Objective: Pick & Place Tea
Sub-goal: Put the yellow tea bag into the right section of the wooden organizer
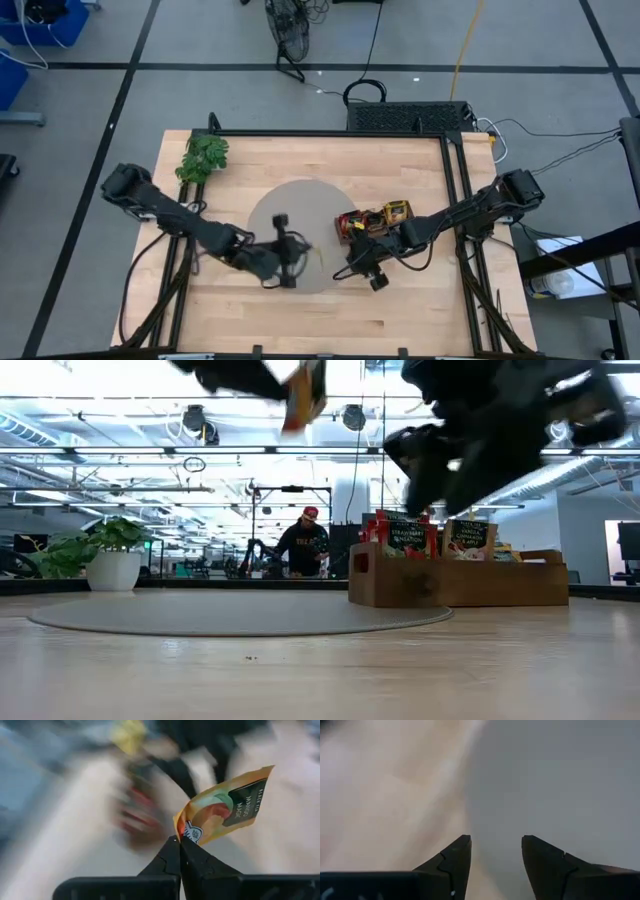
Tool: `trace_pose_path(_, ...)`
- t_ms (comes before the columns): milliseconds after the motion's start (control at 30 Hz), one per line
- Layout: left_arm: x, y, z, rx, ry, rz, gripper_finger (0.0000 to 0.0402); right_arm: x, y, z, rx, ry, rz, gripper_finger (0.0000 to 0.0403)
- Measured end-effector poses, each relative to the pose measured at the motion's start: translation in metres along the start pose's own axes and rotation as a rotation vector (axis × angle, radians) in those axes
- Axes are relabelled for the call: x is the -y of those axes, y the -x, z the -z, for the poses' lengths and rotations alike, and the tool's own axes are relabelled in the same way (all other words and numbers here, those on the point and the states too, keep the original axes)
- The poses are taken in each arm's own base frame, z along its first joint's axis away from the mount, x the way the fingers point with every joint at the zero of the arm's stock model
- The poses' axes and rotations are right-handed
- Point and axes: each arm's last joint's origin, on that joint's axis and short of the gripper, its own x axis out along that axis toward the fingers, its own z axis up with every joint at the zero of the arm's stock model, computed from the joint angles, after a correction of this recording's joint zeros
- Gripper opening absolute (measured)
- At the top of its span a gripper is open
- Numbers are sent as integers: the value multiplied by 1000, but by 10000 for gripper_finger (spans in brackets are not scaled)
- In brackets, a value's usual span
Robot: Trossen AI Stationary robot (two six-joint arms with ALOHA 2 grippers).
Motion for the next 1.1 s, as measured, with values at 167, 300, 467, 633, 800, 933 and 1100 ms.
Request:
trace_pose_path(167, -20, 14, -19, 150, -117, -348, 1, 12, 2, -9, 33, 118, 377, 160)
trace_pose_path(300, -38, 8, -29, 190, -125, -450, 1, 20, 9, -25, 138, 164, 632, 160)
trace_pose_path(467, -59, -1, -28, 143, -121, -559, 1, 32, 16, -37, 234, 171, 754, 160)
trace_pose_path(633, -66, -1, -26, 87, -167, -680, 1, 43, 19, -35, 180, 141, 885, 160)
trace_pose_path(800, -67, -1, -25, 75, -182, -693, 0, 55, 22, -33, 186, 82, 938, 160)
trace_pose_path(933, -69, -2, -24, 67, -173, -697, 0, 60, 25, -36, 228, 62, 963, 160)
trace_pose_path(1100, -69, -1, -20, 27, -183, -755, 0, 62, 30, -36, 218, 59, 999, 160)
